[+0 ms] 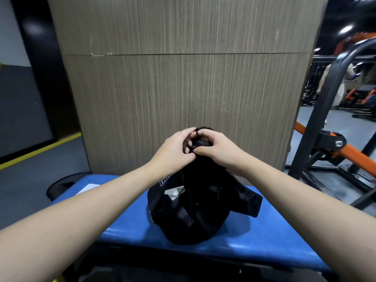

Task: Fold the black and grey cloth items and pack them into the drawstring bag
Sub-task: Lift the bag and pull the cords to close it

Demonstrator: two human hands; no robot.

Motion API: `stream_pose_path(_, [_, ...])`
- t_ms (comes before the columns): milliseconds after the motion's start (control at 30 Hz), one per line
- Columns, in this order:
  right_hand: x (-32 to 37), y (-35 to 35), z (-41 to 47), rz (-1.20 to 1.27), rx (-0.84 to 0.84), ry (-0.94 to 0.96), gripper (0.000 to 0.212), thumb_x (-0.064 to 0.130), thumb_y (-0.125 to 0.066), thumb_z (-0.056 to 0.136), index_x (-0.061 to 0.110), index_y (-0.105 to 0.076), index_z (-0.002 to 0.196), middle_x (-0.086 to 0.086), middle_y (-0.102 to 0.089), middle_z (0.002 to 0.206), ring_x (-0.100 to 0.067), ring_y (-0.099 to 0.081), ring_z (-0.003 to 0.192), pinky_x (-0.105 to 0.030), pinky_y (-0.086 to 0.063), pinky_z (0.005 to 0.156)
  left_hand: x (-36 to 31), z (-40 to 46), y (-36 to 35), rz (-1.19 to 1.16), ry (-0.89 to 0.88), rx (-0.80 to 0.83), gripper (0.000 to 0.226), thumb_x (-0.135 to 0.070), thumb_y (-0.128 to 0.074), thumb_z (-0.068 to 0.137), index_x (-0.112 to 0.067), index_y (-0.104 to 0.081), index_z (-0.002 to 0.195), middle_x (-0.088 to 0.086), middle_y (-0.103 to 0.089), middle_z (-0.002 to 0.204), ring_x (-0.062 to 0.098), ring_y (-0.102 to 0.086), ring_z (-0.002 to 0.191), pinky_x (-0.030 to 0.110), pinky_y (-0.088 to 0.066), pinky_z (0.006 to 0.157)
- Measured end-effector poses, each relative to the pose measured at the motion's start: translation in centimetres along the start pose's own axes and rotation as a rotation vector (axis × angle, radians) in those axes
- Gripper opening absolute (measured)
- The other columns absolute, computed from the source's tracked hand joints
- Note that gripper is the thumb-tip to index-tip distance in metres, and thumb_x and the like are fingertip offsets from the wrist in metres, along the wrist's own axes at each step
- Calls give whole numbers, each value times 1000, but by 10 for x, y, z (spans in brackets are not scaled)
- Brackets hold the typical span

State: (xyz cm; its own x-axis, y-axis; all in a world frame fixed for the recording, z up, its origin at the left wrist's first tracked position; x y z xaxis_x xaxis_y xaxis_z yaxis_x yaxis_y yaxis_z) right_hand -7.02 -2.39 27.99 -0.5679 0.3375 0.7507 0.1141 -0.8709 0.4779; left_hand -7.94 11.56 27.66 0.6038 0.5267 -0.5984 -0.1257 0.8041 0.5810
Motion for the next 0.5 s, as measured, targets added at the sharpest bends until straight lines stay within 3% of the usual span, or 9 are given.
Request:
stream_pose_path(133, [0, -5, 3, 47, -70, -24, 29, 12, -72, 84, 11, -60, 110, -11, -71, 105, -11, -62, 86, -30, -46, 86, -4, -2, 7, -27, 43, -121, 39, -3, -58, 83, -26, -54, 114, -4, -65, 92, 11, -61, 72, 25, -53, 74])
stream_pose_path(233, [-2, -1, 1, -2, -92, -20, 54, 28, -81, 72, 20, -54, 118, -4, -69, 108, -17, -67, 93, -35, -51, 88, 0, 0, 19, -126, 94, -137, 34, 8, -42, 82, -19, -54, 98, 4, -69, 85, 11, -63, 57, 25, -53, 60])
stream_pose_path(333, [-5, 2, -2, -181, -87, 7, 81, 22, -82, 69, 31, -40, 138, 2, -67, 103, -15, -66, 94, -39, -51, 96, 3, 5, 31, -151, 147, -121, 38, 13, -33, 80, -12, -59, 93, 2, -63, 78, -2, -50, 45, 13, -38, 45])
stream_pose_path(400, [-6, 1, -3, -289, -59, -29, 101, 21, -82, 71, 40, -22, 150, -1, -67, 99, -15, -66, 89, -36, -53, 92, 5, 7, 36, -266, 216, -71, 41, 13, -30, 80, -9, -62, 91, 2, -56, 73, 1, -39, 38, 14, -28, 38])
stream_pose_path(500, [-12, -5, -3, -425, 22, -99, 107, 23, -81, 72, 42, -15, 154, -2, -70, 108, -18, -67, 95, -30, -53, 88, 3, 11, 48, -386, 233, -21, 43, 13, -28, 79, -9, -65, 85, 9, -55, 70, 8, -29, 39, 14, -18, 42])
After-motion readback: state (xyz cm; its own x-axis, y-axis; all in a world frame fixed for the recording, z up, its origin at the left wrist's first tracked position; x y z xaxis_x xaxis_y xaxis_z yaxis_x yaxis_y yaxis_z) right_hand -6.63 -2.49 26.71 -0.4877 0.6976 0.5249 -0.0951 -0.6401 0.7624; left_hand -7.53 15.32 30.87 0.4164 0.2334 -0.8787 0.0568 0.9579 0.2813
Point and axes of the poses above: each hand's wrist, its own z-axis towards the middle knuckle, its own y-axis out of the back of the hand, x = y × z, the point moved 5 cm from there along z, towards the middle knuckle
